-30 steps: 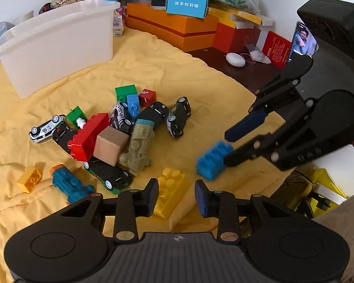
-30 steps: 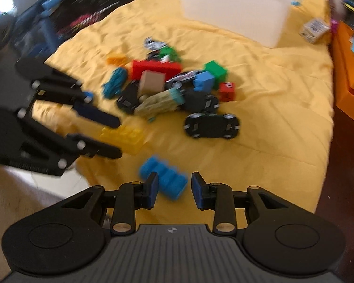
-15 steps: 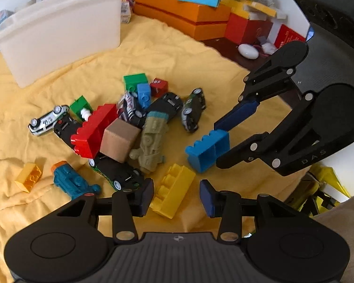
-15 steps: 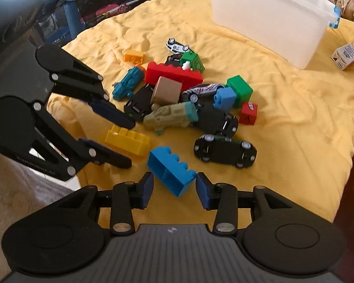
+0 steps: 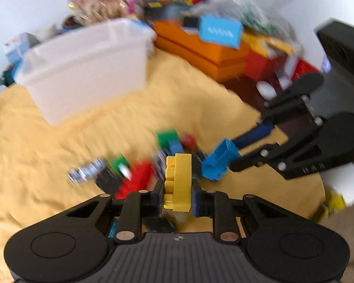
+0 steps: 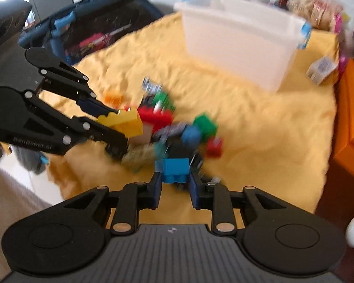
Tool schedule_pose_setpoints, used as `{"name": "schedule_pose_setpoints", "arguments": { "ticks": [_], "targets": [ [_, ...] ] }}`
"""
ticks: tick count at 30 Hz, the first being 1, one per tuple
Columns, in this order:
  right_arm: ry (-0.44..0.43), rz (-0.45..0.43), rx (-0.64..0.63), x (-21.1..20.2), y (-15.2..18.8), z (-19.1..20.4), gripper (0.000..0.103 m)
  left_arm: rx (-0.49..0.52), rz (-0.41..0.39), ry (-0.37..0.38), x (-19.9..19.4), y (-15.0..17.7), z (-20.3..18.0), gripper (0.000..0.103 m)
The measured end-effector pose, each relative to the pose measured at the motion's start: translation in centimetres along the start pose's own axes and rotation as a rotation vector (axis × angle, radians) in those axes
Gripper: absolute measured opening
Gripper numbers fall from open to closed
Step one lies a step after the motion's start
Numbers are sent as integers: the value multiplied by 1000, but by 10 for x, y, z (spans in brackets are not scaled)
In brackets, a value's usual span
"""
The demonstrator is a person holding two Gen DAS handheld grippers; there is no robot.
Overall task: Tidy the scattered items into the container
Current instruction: 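Carry both bricks over the white bin and open both tools to drop them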
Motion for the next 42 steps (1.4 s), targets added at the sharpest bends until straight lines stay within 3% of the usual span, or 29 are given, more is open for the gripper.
{"name": "schedule_pose_setpoints", "arguments": {
  "ticks": [6, 11, 16, 19, 24, 28, 36, 42],
  "targets": [
    [71, -126, 13, -9, -55, -21, 25, -42, -140, -79, -28, -65, 41, 25],
    [167, -238, 64, -13, -117, -45, 25, 5, -227, -125, -49, -126, 74, 25],
    [279, -313, 148, -2, -180, -81, 25, 74, -263, -163, -44, -184, 106, 26],
    [322, -300, 209, 23, -203, -103, 26, 71, -249, -180, -24, -202, 135, 26],
    [376, -204, 297, 76, -211, -119, 26, 13, -181, -181, 20, -204, 182, 29],
    [405, -136, 340, 98, -205, -126, 31, -23, -172, -172, 30, -196, 197, 43],
    [412, -163, 350, 75, -204, -123, 40, -63, -226, -147, 0, -188, 191, 49],
    [395, -193, 333, 52, -197, -111, 46, -111, -280, -178, -37, -165, 172, 55]
  ]
}}
Point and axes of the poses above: each gripper's, at about its wrist camera, not at the fingertips, and x roughly the way its jaws point, z to its left, y to its underside, the point moved 10 cm from there along x, roughly the way its jaws point, and after that the axes turned 14 degrees about y, right-handed, at the moved point
